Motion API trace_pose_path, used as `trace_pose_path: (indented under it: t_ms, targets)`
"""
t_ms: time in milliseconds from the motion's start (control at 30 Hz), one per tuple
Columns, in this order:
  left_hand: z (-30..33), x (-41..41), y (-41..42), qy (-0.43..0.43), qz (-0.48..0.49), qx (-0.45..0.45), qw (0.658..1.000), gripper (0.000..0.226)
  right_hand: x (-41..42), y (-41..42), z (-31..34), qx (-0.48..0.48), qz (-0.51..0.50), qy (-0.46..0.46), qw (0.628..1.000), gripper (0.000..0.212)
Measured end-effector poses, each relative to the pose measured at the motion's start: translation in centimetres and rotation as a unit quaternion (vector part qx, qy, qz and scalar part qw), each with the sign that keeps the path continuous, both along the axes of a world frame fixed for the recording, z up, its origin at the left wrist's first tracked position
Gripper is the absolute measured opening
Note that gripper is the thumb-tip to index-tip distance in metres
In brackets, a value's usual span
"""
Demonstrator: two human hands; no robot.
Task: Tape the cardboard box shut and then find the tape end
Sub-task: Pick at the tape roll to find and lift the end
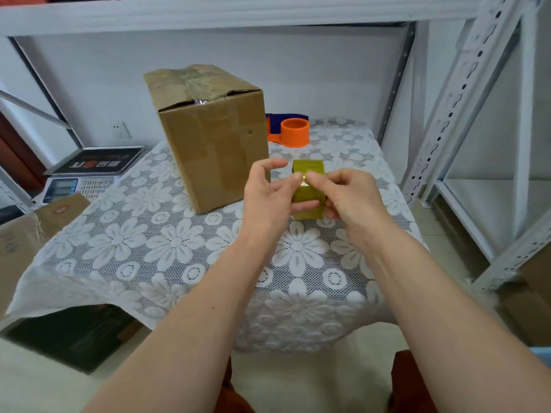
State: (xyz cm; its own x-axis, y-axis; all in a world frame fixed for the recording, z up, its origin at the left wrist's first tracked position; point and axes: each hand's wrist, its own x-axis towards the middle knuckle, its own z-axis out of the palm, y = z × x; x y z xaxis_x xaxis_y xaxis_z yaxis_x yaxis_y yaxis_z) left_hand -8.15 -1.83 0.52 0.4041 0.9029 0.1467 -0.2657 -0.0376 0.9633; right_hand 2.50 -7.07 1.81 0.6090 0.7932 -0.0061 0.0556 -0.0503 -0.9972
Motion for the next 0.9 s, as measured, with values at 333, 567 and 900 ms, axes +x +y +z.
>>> trace_pose_path:
  t_ms: [333, 567, 900]
  targets:
    - [0.4, -0.3, 0.6, -0.051, -0.035, -0.107, 0.992, 0.012, 1.5, -0.4, 0.5, -0.005, 0.064, -0.023, 0.998, 0.018]
    - [0.4, -0.6, 0.9, -0.056, -0.081, -0.109, 0.989, 0.051, 1.4, -0.6, 0.3, 0.028, 0.053, -0.060, 0.996, 0.036]
    - [0.3, -0.4, 0.9, -0.022, -0.063, -0.115, 0.991, 0.039, 1.0, -0.6, 0.0, 0.077, 0.053, -0.098, 0.991, 0.023]
